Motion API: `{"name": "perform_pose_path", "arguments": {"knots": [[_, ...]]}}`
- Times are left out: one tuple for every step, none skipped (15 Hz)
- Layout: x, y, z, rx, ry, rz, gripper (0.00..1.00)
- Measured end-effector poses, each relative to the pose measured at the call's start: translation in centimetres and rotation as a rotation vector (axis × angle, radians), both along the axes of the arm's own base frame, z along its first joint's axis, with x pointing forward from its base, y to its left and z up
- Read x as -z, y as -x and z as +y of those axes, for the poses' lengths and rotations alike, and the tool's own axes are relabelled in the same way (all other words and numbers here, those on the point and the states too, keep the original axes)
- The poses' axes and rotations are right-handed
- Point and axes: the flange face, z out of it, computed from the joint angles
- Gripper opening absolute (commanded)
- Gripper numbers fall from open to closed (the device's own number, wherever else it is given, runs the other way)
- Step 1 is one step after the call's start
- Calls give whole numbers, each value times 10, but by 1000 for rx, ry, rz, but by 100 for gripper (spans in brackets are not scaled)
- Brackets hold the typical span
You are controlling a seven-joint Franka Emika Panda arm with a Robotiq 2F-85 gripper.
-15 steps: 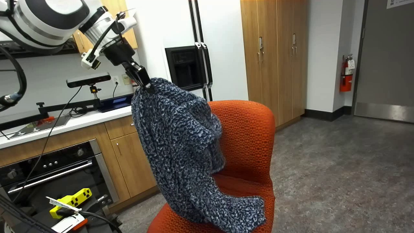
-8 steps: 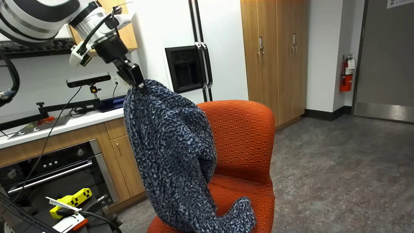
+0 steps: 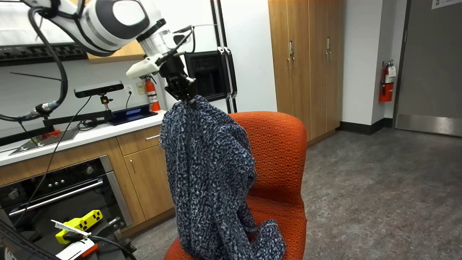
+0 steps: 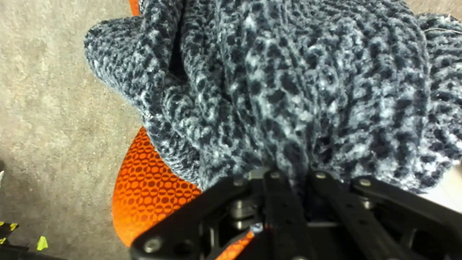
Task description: Move the cloth from the backrest of the chair to the seat of the chair then move it to the backrest of the chair
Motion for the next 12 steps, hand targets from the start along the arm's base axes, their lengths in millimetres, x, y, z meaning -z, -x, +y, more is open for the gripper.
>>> {"name": "perform_pose_path", "arguments": {"knots": [[7,-17,3,-17,2,13,3],[13,-34,6,-32,3,25,3],[20,-50,9,-43,3,35,35],[27,-64,11,-48,2,46,36],[32,-75,13,-49,2,59,43],[37,-85,15,-50,2,74,50],[40,-93,17,-50,2,85,59],[42,-99,19,-52,3,97,66],[42,-103,22,-54,4,108,73],[42,-104,24,-58,6,118,81],[42,-104,27,-61,7,126,88],[42,-103,30,-66,8,132,96]]}}
